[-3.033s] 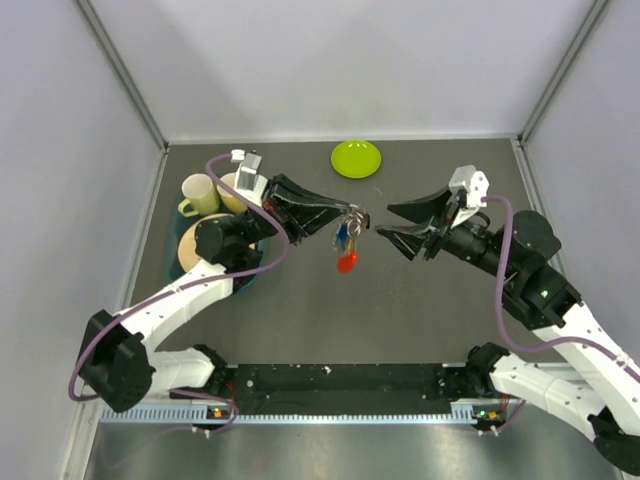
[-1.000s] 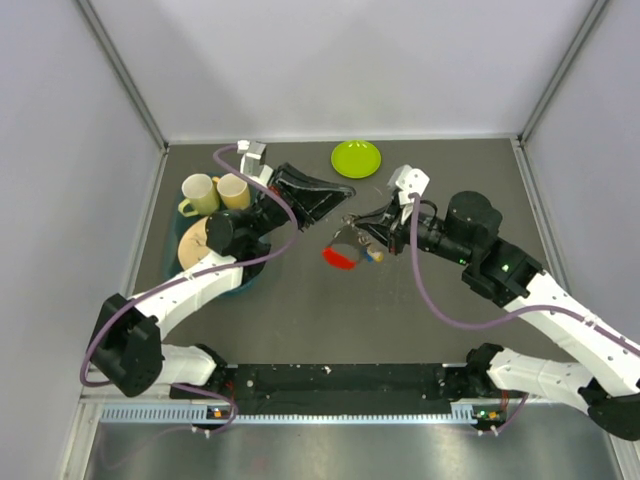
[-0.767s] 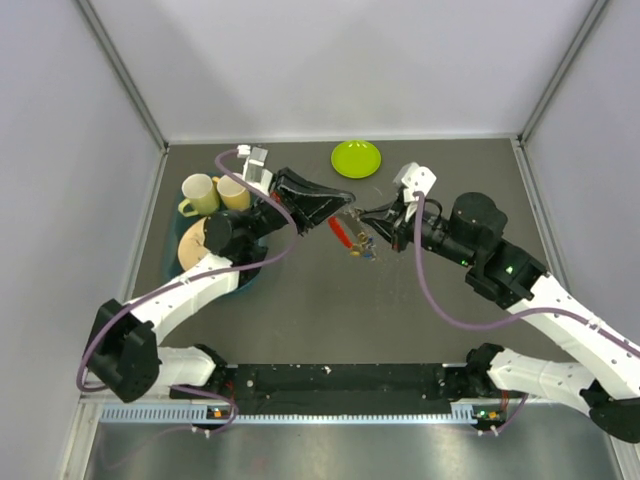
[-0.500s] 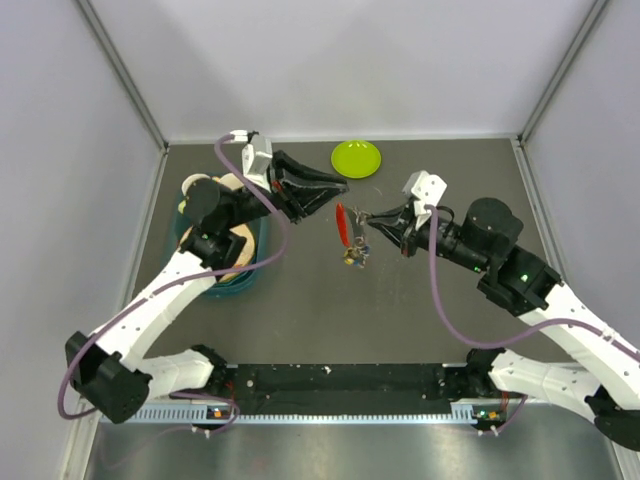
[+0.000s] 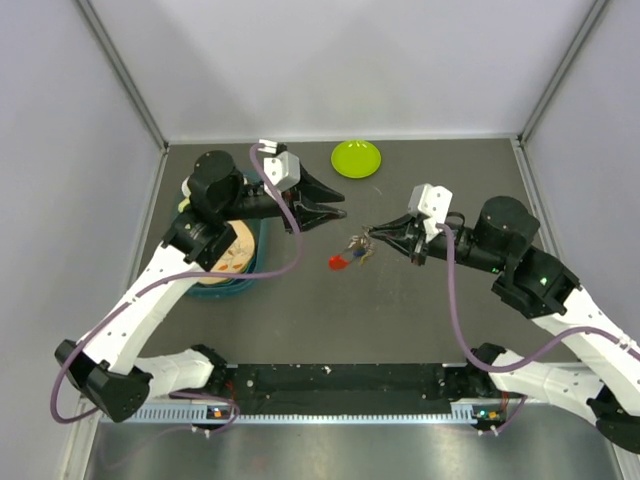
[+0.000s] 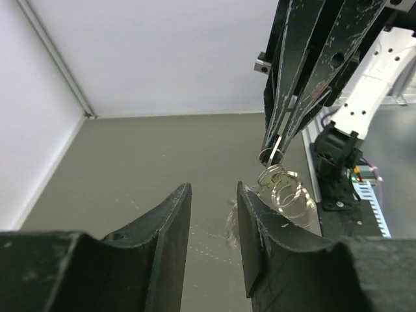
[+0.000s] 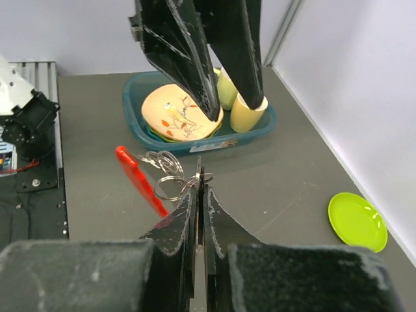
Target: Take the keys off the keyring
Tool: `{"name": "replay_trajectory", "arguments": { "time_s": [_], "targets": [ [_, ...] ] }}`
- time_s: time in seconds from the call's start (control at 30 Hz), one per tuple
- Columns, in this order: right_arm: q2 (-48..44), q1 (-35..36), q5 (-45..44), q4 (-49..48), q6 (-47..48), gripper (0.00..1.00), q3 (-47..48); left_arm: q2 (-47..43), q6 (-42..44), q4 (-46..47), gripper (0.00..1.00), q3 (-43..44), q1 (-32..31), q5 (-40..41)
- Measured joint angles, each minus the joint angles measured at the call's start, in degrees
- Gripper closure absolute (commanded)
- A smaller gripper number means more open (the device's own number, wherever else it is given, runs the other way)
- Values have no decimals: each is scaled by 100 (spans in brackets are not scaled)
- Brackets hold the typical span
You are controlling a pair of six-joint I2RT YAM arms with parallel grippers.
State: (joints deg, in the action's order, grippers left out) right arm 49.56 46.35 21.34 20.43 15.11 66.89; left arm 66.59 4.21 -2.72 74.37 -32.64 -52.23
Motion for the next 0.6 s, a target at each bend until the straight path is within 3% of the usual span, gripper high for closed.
{"name": "replay_trajectory", "arguments": {
  "time_s": [0.3,0.6],
  "targets": [
    [-98,0,442,74,229,100,15,256,-201,-50,60,2,0,-802],
    [-144,0,538,114,315,100,109,546,-1532,1412,60,-273,-7,-1622]
  ]
}}
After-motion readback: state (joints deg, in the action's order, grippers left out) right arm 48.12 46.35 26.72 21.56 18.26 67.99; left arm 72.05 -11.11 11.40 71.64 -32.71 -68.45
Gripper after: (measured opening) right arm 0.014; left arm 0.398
